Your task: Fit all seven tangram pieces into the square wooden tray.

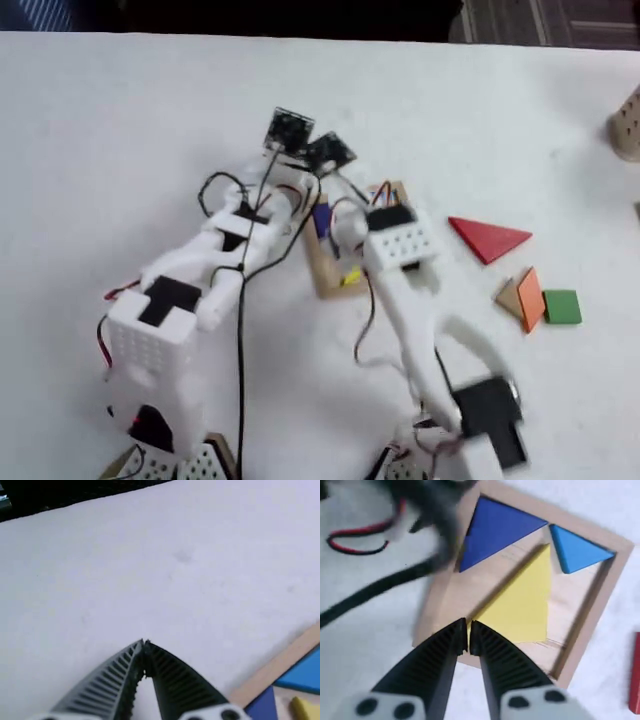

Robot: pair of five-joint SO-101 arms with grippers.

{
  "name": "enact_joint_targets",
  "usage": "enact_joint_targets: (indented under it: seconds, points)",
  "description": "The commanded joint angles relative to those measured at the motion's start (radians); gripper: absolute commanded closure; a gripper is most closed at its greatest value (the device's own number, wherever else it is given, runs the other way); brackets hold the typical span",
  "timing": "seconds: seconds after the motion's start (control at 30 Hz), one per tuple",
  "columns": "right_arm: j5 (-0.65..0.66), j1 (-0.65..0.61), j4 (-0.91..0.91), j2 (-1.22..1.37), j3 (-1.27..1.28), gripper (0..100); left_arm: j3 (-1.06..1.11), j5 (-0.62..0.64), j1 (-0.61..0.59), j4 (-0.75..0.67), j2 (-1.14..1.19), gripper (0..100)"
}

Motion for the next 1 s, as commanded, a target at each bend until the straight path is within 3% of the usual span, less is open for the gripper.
enact_joint_targets:
  seconds: [0.0, 0.2, 0.53, 0.77, 0.97]
  points:
    - [-0.066, -0.048, -0.087, -0.077, 0.080, 98.1, -0.028, -0.009, -0.015, -0.028, -0.016, 98]
    - [-0.068, 0.001, -0.213, 0.062, 0.097, 98.1, -0.025, -0.009, -0.015, -0.028, -0.016, 98]
    - [0.055, 0.079, 0.002, 0.205, -0.008, 98.1, -0.023, -0.009, -0.024, -0.028, -0.016, 98]
    - [0.166, 0.239, 0.025, 0.203, -0.006, 98.1, -0.023, -0.009, -0.024, -0.028, -0.016, 98]
    - [0.176, 0.332, 0.051, 0.205, -0.069, 98.1, -0.023, -0.009, -0.024, -0.028, -0.016, 98]
